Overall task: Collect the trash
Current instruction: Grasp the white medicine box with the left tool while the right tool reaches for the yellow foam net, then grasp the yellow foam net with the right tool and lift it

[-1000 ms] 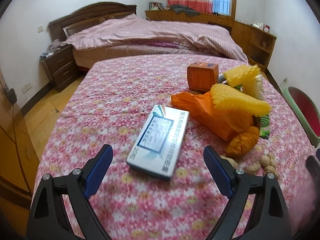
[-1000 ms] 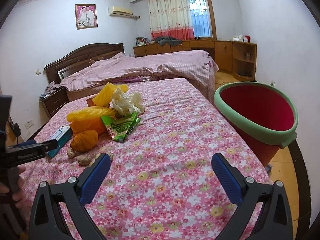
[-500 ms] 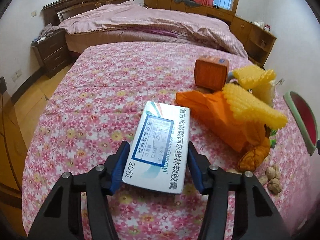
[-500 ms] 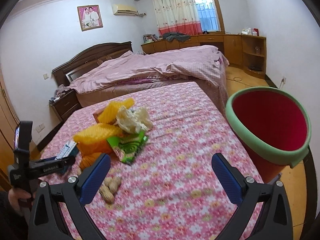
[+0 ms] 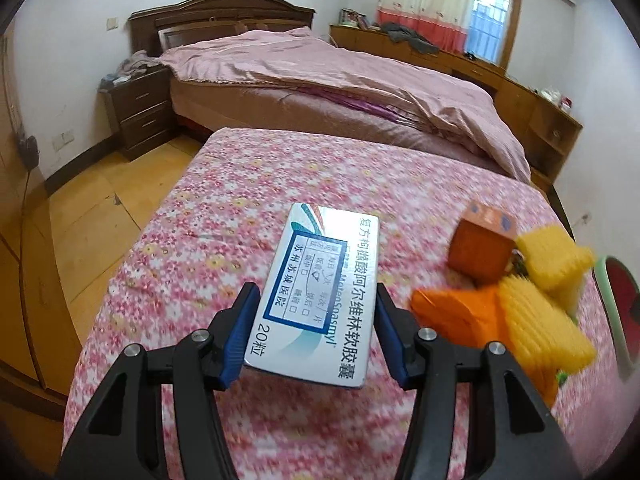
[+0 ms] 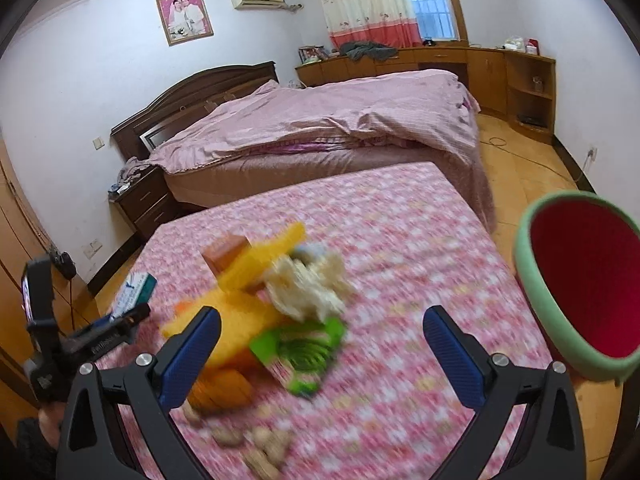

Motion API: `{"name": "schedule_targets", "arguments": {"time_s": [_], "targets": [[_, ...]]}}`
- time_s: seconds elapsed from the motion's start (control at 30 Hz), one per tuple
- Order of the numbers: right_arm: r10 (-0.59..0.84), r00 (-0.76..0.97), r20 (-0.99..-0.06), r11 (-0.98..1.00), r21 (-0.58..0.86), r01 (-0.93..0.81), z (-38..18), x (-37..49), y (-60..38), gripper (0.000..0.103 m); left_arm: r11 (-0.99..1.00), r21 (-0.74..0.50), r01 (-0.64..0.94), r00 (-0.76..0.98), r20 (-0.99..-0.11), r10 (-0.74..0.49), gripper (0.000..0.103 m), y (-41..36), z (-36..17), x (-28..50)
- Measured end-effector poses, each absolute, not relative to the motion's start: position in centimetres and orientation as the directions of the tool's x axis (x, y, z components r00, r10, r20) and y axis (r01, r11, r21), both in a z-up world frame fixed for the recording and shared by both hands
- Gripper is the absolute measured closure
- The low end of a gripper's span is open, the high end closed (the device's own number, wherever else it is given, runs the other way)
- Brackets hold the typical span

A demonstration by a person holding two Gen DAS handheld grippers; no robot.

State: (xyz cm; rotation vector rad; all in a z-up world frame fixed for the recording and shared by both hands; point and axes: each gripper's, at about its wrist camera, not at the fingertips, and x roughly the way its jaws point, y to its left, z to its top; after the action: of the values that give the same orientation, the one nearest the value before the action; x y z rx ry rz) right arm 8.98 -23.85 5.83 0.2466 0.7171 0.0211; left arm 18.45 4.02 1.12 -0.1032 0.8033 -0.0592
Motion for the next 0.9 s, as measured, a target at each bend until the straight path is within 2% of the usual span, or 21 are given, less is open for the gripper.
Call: {"name": "schedule_targets", "arguments": {"time_s": [0.2, 0.27, 0.47, 0.53, 0.57, 0.63, 0.67, 0.7, 0.9], "targets": [[0.118, 0.704, -0.701, 0.972, 0.227, 0.063, 6.1, 14.2, -21.9, 0.0, 0.987, -0.161, -0.014, 0.708, -0.698, -0.104, 0.046, 5.1, -0.2, 18.2], [0.127, 0.669, -0.732, 0.969, 0.236, 0.074, 5.7, 16.1, -21.7, 0.006, 0.984, -0.177, -0.016, 0.711, -0.694, -0.113, 0.046, 5.4, -0.3, 18.2], [0.17, 0.583, -0.795, 0.963, 0.259, 0.071, 4.4, 19.6, -21.6, 0.031, 0.975, -0.221, -0.027, 0.717, -0.684, -0.135, 0.046, 6.1, -0.4, 17.8], [0.193, 0.558, -0.807, 0.959, 0.275, 0.066, 4.1, 20.2, -21.6, 0.046, 0.973, -0.231, -0.026, 0.721, -0.679, -0.142, 0.046, 6.2, -0.3, 17.6], [0.2, 0.551, -0.81, 0.957, 0.281, 0.066, 4.1, 20.3, -21.6, 0.049, 0.971, -0.237, -0.021, 0.721, -0.676, -0.15, 0.046, 6.1, -0.2, 17.6], [0.215, 0.547, -0.809, 0.957, 0.287, 0.048, 4.1, 20.3, -21.5, 0.069, 0.97, -0.243, -0.007, 0.721, -0.674, -0.164, 0.046, 5.9, -0.2, 17.4], [0.221, 0.551, -0.805, 0.958, 0.286, 0.033, 4.3, 20.1, -21.3, 0.073, 0.97, -0.243, 0.0, 0.72, -0.673, -0.168, 0.046, 5.8, -0.2, 17.3], [0.222, 0.555, -0.802, 0.959, 0.282, 0.024, 4.4, 20.1, -21.2, 0.083, 0.97, -0.244, 0.005, 0.721, -0.672, -0.172, 0.046, 5.7, -0.1, 17.3], [0.224, 0.612, -0.759, 0.961, 0.277, -0.007, 5.8, 18.5, -20.9, 0.089, 0.968, -0.252, -0.005, 0.728, -0.665, -0.169, 0.046, 5.9, -0.1, 17.1]]}}
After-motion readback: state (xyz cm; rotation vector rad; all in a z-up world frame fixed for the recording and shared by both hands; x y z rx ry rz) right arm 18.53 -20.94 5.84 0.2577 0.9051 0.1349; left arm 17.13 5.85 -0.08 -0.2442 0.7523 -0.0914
